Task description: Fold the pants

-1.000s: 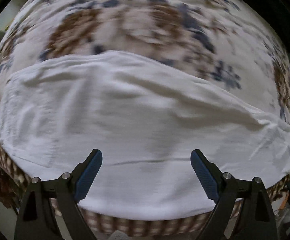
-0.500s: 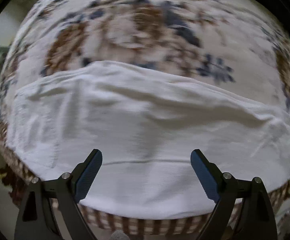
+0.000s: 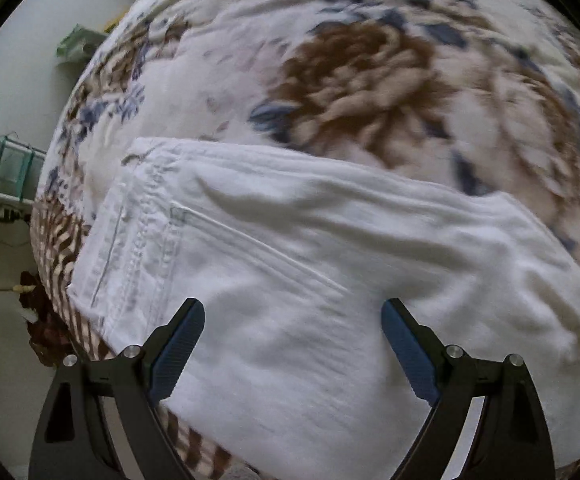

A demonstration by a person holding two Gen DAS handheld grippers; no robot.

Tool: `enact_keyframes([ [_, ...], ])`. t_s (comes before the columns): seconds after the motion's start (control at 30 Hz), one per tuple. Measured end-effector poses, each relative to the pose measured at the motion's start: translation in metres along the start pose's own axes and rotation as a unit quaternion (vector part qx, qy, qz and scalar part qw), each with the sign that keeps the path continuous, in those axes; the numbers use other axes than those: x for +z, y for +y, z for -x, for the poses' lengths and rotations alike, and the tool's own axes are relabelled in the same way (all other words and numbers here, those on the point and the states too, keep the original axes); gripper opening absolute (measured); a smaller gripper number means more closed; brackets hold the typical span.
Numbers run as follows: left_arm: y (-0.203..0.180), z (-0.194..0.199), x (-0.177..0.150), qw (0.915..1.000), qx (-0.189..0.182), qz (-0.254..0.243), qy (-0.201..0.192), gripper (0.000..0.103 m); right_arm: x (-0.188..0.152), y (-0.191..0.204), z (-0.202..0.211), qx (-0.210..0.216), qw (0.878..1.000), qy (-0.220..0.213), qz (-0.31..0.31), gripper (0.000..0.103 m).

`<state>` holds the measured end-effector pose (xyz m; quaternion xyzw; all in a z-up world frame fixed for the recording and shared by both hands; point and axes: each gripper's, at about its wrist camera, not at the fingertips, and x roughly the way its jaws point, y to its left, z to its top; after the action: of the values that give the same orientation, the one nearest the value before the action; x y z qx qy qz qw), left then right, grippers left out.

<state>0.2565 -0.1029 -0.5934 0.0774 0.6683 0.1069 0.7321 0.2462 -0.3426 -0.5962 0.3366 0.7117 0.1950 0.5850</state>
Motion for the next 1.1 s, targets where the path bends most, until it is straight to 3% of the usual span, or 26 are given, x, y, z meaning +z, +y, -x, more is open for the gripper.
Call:
enact_keyframes([
  [0.07, 0.007, -0.008, -0.001, 0.9999, -0.012, 0.002, 0.011, 0.092, 0.042, 0.020, -0.041, -0.024, 0.999, 0.044, 0.021, 0.048],
  [0.13, 0.009, -0.020, -0.003, 0.9996, -0.011, -0.006, 0.026, 0.097, 0.063, 0.030, -0.077, -0.034, 0.994, 0.101, 0.035, 0.048],
  [0.23, 0.020, -0.035, -0.001, 0.9982, -0.038, 0.009, 0.046, 0.103, 0.055, 0.045, -0.099, -0.026, 0.983, 0.168, 0.070, 0.036],
  [0.37, 0.025, -0.037, -0.001, 0.9970, -0.056, 0.008, 0.053, 0.103, 0.018, 0.057, -0.104, -0.001, 0.960, 0.251, 0.126, 0.036],
  [0.4, 0.025, -0.036, -0.002, 0.9969, -0.058, 0.006, 0.053, 0.103, 0.013, 0.056, -0.106, -0.011, 0.955, 0.263, 0.137, 0.036],
  [0.5, 0.033, -0.040, 0.001, 0.9962, -0.067, 0.004, 0.055, 0.103, 0.025, 0.039, -0.117, -0.053, 0.962, 0.242, 0.112, 0.036],
  [0.57, 0.041, -0.045, 0.005, 0.9957, -0.071, 0.003, 0.059, 0.103, 0.043, 0.026, -0.118, -0.039, 0.976, 0.201, 0.077, 0.036],
  [0.63, 0.052, -0.050, 0.011, 0.9953, -0.073, 0.002, 0.063, 0.103, 0.059, 0.014, -0.125, 0.011, 0.984, 0.178, 0.032, 0.037],
  [0.7, 0.056, -0.055, 0.015, 0.9949, -0.076, 0.001, 0.067, 0.103, 0.062, 0.012, -0.135, 0.024, 0.981, 0.189, 0.028, 0.038],
  [0.77, 0.059, -0.054, 0.015, 0.9943, -0.082, 0.000, 0.068, 0.103, 0.055, 0.016, -0.141, 0.072, 0.970, 0.230, 0.033, 0.037],
  [0.87, 0.067, -0.051, 0.017, 0.9931, -0.094, 0.000, 0.069, 0.103, 0.038, 0.035, -0.129, 0.108, 0.950, 0.273, 0.102, 0.037],
  [1.0, 0.074, -0.049, 0.019, 0.9927, -0.097, 0.000, 0.071, 0.103, 0.040, 0.024, -0.132, 0.089, 0.959, 0.258, 0.083, 0.037],
  [1.03, 0.075, -0.049, 0.019, 0.9928, -0.096, -0.001, 0.071, 0.103, 0.045, 0.022, -0.142, 0.075, 0.961, 0.253, 0.078, 0.034],
  [1.07, 0.076, -0.050, 0.019, 0.9929, -0.094, -0.002, 0.072, 0.103, 0.047, 0.017, -0.145, 0.065, 0.964, 0.248, 0.072, 0.015],
  [1.1, 0.079, -0.050, 0.019, 0.9927, -0.097, -0.002, 0.072, 0.103, 0.052, 0.014, -0.146, 0.061, 0.968, 0.235, 0.056, 0.012],
])
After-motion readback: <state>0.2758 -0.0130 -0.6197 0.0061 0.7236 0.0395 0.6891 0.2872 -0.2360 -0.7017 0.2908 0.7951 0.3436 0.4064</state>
